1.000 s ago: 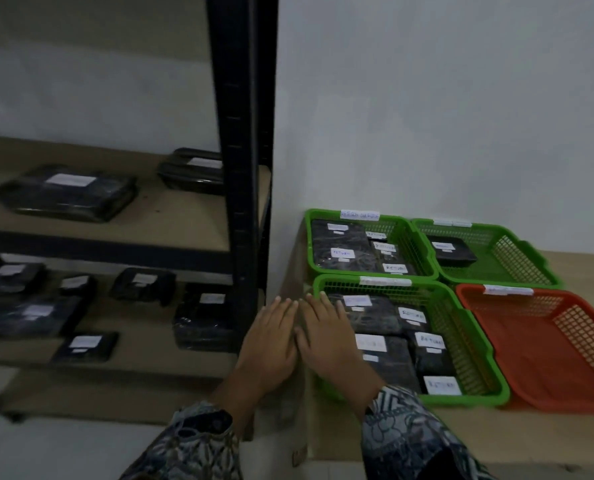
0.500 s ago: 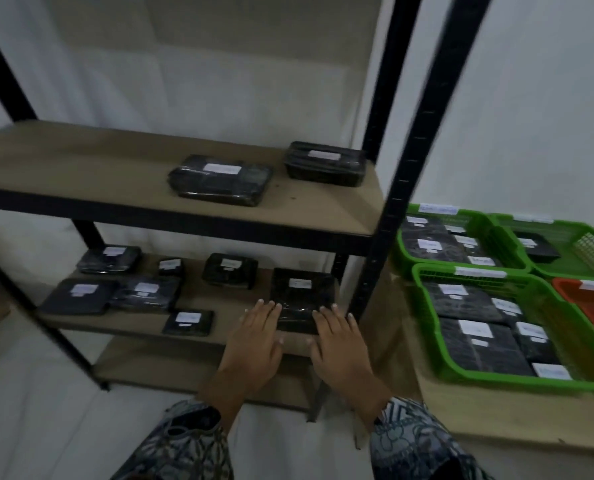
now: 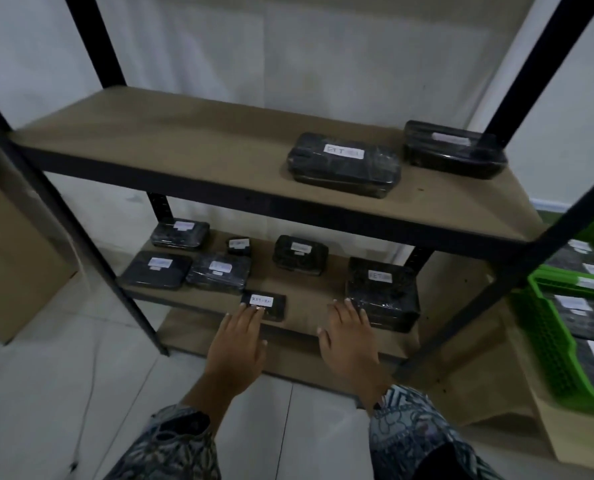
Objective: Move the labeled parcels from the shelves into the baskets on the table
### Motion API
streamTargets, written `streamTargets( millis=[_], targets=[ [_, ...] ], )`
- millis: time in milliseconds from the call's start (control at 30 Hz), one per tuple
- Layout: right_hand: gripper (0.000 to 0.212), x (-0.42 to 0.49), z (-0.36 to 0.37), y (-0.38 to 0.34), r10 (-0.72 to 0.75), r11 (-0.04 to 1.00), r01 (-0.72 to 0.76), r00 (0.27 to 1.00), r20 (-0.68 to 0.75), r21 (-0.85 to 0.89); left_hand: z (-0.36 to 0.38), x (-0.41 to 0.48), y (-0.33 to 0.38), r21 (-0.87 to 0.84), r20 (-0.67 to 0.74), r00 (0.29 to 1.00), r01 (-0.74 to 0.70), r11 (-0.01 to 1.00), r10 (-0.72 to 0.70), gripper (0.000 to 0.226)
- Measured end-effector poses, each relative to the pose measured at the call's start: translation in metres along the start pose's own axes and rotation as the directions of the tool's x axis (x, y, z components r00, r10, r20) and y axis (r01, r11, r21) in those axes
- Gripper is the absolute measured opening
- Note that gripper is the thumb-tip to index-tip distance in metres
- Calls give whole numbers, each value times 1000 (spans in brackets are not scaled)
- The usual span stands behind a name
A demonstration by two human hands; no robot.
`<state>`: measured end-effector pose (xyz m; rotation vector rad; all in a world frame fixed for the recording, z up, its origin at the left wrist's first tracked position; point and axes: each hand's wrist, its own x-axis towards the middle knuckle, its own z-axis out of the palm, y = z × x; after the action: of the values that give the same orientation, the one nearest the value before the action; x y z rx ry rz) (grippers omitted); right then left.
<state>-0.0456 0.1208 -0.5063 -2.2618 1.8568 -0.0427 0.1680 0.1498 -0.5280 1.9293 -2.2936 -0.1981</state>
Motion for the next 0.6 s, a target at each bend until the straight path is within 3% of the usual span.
streamTargets(
  millis=[433,600],
  targets=[
    [65,114,90,-15,-83,996,84,990,113,1,81,61,-69,-86,25,997,82,993,-80,67],
    [79,157,145,-19,-60,992,44,989,136,118,133,83,-103,-85,28,996,86,993,-84,65]
  ],
)
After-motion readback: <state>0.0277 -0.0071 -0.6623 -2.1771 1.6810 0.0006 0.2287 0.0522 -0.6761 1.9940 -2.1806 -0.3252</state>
